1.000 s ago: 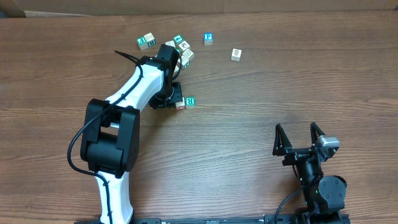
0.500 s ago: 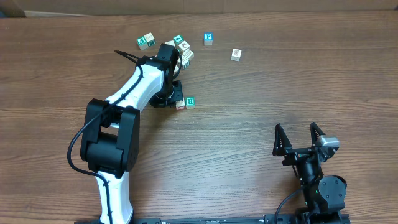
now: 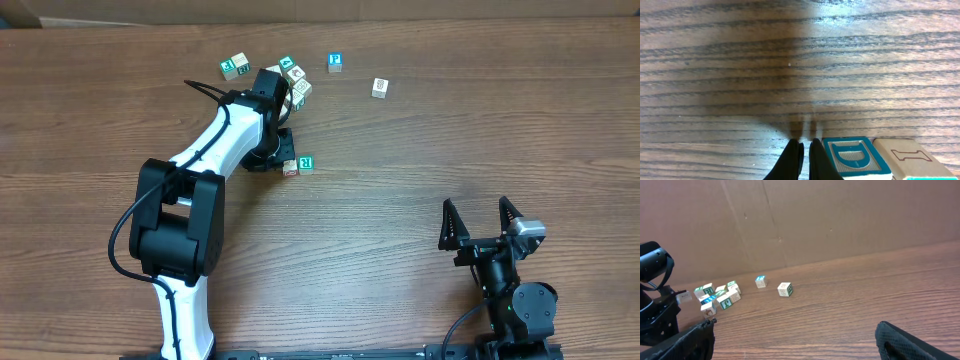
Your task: Form a horizontal line
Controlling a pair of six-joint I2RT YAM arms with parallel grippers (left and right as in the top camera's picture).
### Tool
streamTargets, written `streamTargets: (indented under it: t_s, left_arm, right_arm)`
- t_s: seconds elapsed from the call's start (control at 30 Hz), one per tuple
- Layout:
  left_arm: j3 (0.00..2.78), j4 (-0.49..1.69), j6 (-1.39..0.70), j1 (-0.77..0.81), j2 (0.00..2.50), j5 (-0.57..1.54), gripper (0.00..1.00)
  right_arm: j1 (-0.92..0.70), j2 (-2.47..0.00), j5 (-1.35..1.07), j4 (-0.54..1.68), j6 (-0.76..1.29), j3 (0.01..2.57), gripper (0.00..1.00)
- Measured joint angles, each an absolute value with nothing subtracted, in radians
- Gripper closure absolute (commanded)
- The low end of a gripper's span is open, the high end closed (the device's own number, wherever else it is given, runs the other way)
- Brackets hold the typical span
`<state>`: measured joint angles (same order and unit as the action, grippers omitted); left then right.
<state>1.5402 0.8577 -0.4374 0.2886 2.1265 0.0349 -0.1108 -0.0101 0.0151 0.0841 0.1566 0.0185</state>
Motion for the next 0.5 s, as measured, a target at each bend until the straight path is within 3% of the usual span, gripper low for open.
streamTargets:
  t_s: [0.5]
  left_arm:
    - [1.539, 0.84, -0.437, 0.289, 2.127, 0.044, 0.96]
  right_arm:
    - [-0.111, -0.01, 0.015, 0.084, 0.157, 0.019, 0.0]
